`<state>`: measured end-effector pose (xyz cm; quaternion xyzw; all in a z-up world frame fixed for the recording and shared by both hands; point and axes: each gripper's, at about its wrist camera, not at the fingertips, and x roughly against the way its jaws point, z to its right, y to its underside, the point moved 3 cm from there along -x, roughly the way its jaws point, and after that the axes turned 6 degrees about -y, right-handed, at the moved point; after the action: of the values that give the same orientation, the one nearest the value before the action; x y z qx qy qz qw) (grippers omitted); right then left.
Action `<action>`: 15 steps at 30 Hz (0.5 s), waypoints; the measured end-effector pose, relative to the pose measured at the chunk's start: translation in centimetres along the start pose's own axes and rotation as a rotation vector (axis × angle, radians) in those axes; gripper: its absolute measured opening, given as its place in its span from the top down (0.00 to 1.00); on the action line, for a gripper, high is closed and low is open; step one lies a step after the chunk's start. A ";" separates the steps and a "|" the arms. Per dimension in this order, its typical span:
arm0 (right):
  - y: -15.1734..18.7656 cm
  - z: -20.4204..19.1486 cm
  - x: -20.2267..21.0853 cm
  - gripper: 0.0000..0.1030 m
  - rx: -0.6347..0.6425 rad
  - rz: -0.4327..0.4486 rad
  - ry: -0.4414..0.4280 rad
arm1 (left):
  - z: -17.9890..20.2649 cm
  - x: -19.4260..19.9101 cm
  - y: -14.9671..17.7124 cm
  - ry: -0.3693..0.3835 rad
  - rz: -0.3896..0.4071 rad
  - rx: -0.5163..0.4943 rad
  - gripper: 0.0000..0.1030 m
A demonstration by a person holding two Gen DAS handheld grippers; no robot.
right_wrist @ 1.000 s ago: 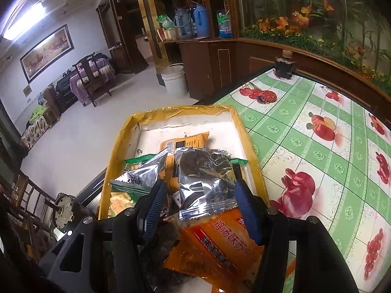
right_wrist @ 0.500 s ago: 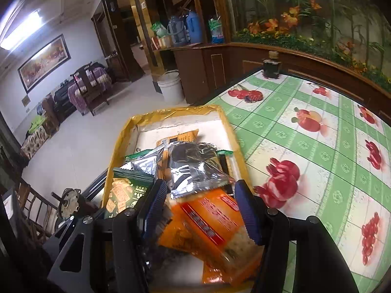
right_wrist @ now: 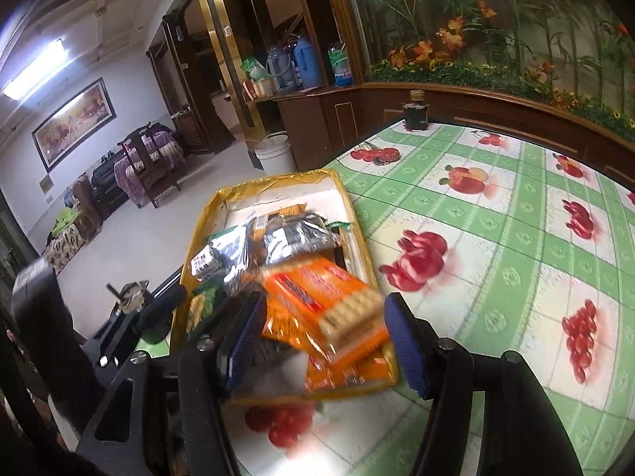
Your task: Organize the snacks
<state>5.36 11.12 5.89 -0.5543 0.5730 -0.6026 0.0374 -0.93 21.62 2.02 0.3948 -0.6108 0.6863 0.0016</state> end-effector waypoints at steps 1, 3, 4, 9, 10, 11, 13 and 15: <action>0.5 0.3 0.6 0.37 0.000 0.003 -0.002 | 0.0 0.2 0.0 -0.003 0.002 -0.004 0.39; 1.3 1.0 1.5 0.35 -0.005 0.009 -0.003 | 0.0 0.6 0.1 -0.003 0.005 -0.011 0.36; 1.7 1.3 1.8 0.34 -0.010 0.009 -0.002 | 0.0 0.7 0.1 -0.004 0.008 -0.011 0.32; 4.1 2.8 3.3 0.34 -0.036 -0.004 -0.001 | 0.3 1.3 0.3 -0.008 0.019 -0.035 0.26; 4.4 2.9 3.6 0.34 -0.033 -0.004 -0.003 | 0.5 1.3 0.3 -0.009 0.017 -0.041 0.26; 4.8 2.8 4.0 0.34 -0.028 -0.002 -0.002 | 0.6 1.4 0.4 -0.009 0.016 -0.046 0.26; 5.3 2.5 4.6 0.34 -0.015 0.005 -0.005 | 0.9 1.7 0.5 -0.006 0.020 -0.055 0.27; 5.8 2.2 5.3 0.31 -0.006 0.014 -0.015 | 1.1 2.1 0.7 -0.004 0.021 -0.064 0.27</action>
<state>1.45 4.13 4.35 -0.5549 0.5784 -0.5964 0.0439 -2.08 19.50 2.52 0.3895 -0.6366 0.6656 0.0060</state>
